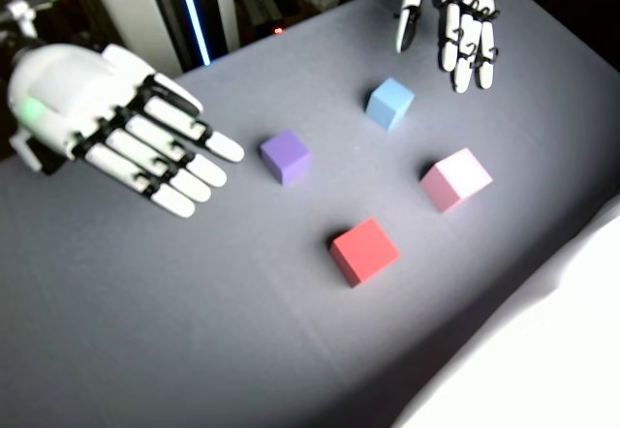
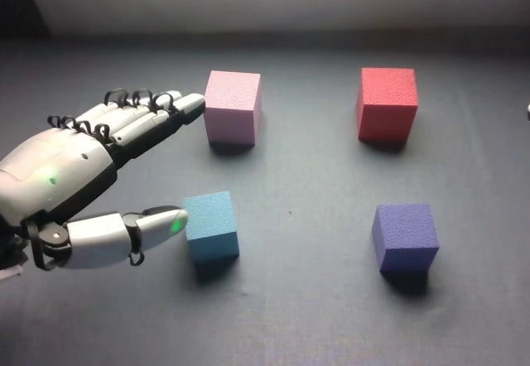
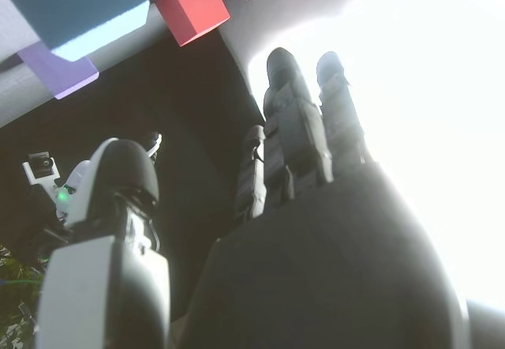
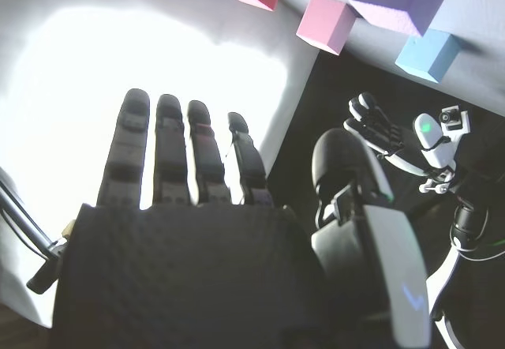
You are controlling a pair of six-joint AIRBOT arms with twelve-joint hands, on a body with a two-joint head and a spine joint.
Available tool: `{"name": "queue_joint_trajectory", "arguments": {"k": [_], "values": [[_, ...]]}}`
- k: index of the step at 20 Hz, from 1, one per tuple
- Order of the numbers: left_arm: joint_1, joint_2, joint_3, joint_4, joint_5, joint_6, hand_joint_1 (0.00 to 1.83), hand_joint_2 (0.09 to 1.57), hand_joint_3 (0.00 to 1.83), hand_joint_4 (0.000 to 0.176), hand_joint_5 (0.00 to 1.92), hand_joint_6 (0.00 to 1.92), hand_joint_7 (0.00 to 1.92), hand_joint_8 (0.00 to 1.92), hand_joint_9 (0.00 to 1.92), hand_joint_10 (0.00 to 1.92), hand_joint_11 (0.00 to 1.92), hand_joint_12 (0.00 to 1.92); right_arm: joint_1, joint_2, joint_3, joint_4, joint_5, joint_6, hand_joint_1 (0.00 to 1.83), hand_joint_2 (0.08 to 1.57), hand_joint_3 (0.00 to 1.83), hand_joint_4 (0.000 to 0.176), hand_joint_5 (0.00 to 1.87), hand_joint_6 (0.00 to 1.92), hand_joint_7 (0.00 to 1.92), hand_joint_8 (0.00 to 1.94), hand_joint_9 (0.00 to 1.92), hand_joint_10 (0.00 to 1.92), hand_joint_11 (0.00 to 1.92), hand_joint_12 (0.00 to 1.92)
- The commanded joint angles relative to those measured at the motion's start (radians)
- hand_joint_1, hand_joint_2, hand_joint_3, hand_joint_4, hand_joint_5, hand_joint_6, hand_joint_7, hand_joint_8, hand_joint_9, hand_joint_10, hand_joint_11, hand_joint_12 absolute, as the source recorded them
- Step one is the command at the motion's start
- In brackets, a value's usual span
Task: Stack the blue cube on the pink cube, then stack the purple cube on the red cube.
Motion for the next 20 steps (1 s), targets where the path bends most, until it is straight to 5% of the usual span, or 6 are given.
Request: {"name": "queue_joint_trajectory", "arguments": {"k": [1, 5, 10, 12, 17, 20], "values": [[-0.006, -0.003, 0.004, -0.005, -0.123, -0.005, 0.31, 1.25, 0.01, 0.111, 0.00, 0.00, 0.00, 0.00, 0.04, 0.01, 0.00, 0.88, 0.000, 0.000, 0.007, -0.008, 0.120, 0.005, 0.61, 1.37, 0.03, 0.000, 0.06, 0.02, 0.00, 0.00, 0.01, 0.00, 0.00, 1.29], [-0.005, -0.003, 0.004, -0.005, -0.123, -0.006, 0.30, 1.26, 0.00, 0.121, 0.00, 0.00, 0.00, 0.00, 0.11, 0.02, 0.00, 1.32, -0.001, 0.000, 0.007, -0.007, 0.119, 0.005, 0.63, 1.37, 0.00, 0.000, 0.13, 0.03, 0.05, 0.01, 0.06, 0.03, 0.00, 1.28], [-0.007, -0.015, 0.007, 0.018, -0.082, -0.012, 0.47, 1.18, 0.00, 0.100, 0.00, 0.00, 0.00, 0.00, 0.00, 0.00, 0.00, 0.39, -0.001, -0.001, 0.007, -0.005, 0.119, 0.006, 0.61, 1.38, 0.00, 0.000, 0.06, 0.00, 0.01, 0.00, 0.05, 0.04, 0.00, 1.23], [-0.018, -0.028, 0.011, 0.041, -0.043, -0.017, 0.44, 1.07, 0.00, 0.064, 0.00, 0.00, 0.02, 0.00, 0.06, 0.01, 0.00, 0.54, -0.001, -0.001, 0.007, -0.004, 0.118, 0.006, 0.59, 1.39, 0.00, 0.000, 0.05, 0.00, 0.00, 0.00, 0.01, 0.03, 0.00, 1.03], [-0.041, -0.070, 0.037, 0.071, 0.056, -0.017, 0.53, 1.02, 0.00, 0.099, 0.05, 0.01, 0.10, 0.01, 0.07, 0.01, 0.00, 0.35, -0.002, -0.003, 0.008, -0.001, 0.117, 0.008, 0.61, 1.39, 0.00, 0.000, 0.04, 0.00, 0.00, 0.00, 0.00, 0.00, 0.00, 1.02], [-0.056, -0.100, 0.063, 0.072, 0.115, -0.010, 0.57, 1.03, 0.00, 0.066, 0.08, 0.00, 0.17, 0.01, 0.13, 0.04, 0.00, 0.48, -0.005, -0.004, 0.008, 0.001, 0.116, 0.010, 0.61, 1.39, 0.00, 0.000, 0.03, 0.00, 0.00, 0.00, 0.01, 0.00, 0.00, 1.14]]}}
